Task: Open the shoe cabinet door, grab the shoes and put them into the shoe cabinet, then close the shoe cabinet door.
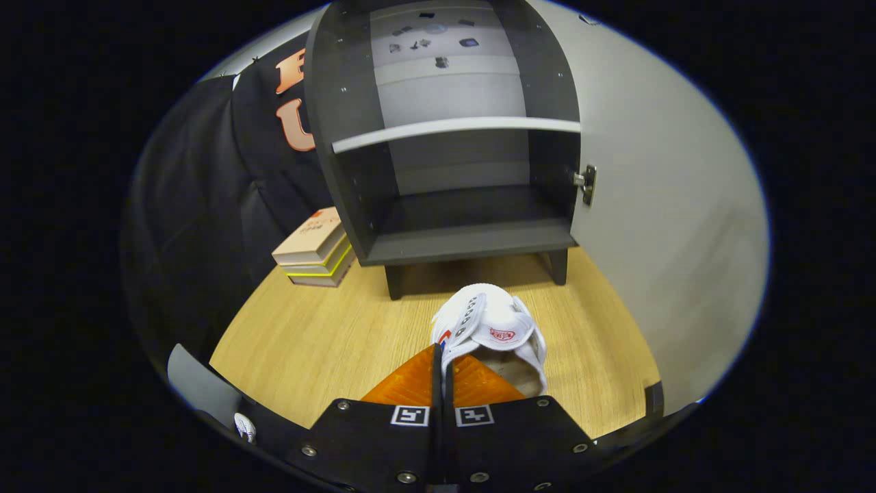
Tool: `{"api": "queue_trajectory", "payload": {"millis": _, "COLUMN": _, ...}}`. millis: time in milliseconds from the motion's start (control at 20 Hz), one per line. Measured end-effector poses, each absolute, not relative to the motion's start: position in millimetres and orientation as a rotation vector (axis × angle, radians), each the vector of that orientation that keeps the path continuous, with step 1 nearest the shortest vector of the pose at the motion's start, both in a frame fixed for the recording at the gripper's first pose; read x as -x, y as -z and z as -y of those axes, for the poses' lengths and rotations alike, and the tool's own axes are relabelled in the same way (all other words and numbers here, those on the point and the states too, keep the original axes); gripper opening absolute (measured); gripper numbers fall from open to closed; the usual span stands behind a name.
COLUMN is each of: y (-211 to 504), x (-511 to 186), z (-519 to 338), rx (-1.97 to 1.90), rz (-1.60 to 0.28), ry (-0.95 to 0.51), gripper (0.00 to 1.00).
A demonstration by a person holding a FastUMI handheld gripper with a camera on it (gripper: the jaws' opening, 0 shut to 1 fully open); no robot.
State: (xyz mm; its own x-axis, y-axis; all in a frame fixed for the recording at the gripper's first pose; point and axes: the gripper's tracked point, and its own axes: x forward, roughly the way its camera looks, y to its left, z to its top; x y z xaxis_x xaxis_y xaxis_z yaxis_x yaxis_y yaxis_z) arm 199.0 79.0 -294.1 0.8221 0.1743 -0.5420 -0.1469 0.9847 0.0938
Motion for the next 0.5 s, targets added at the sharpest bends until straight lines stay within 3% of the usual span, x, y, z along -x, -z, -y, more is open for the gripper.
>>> {"api": "queue_trajectory", "payload": {"millis": 500, "y": 124.9, "x": -236.6, "z": -103.8, "rx": 0.013, "rz": -0.321, "ry": -0.227, "gripper": 0.00}}
